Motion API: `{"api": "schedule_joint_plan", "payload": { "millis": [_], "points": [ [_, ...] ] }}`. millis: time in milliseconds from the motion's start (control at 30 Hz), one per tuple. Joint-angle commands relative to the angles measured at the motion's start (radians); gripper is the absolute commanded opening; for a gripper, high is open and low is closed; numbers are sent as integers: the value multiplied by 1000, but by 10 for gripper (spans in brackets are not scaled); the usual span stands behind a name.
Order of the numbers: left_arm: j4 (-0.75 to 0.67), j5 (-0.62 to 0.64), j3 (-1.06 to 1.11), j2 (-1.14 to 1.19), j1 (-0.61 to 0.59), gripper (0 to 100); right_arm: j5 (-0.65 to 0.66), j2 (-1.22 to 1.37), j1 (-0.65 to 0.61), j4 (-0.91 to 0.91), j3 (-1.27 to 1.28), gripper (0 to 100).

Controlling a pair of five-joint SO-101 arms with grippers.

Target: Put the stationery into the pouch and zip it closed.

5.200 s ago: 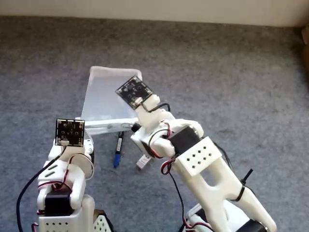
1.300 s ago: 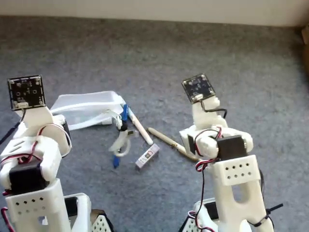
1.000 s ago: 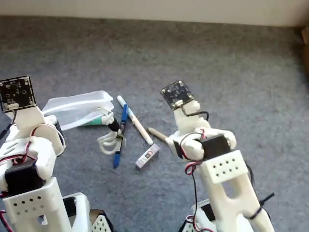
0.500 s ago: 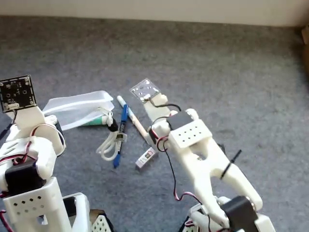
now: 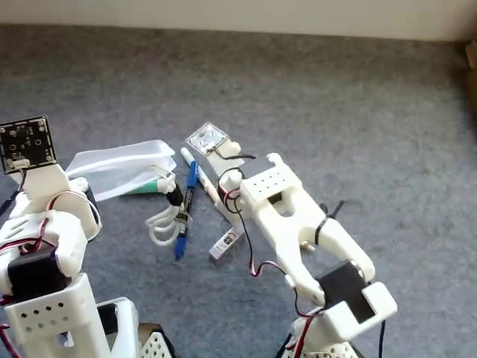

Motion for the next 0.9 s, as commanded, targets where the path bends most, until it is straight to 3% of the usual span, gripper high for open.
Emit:
{"api": "schedule_joint_plan", "payload": {
  "millis": [0,367,633,867],
  "points": [
    [2,8,-10,1,-18,7,31,31,-5,-35,-54,173],
    [3,8,-10,1,-16,7,68,160,62,-68,-56,163],
    [3,8,-10,1,-13,7,68,211,68,-87,-56,3],
    [-2,8,-10,1,-12,8,63,147,128,-53,-51,5]
  ]
}}
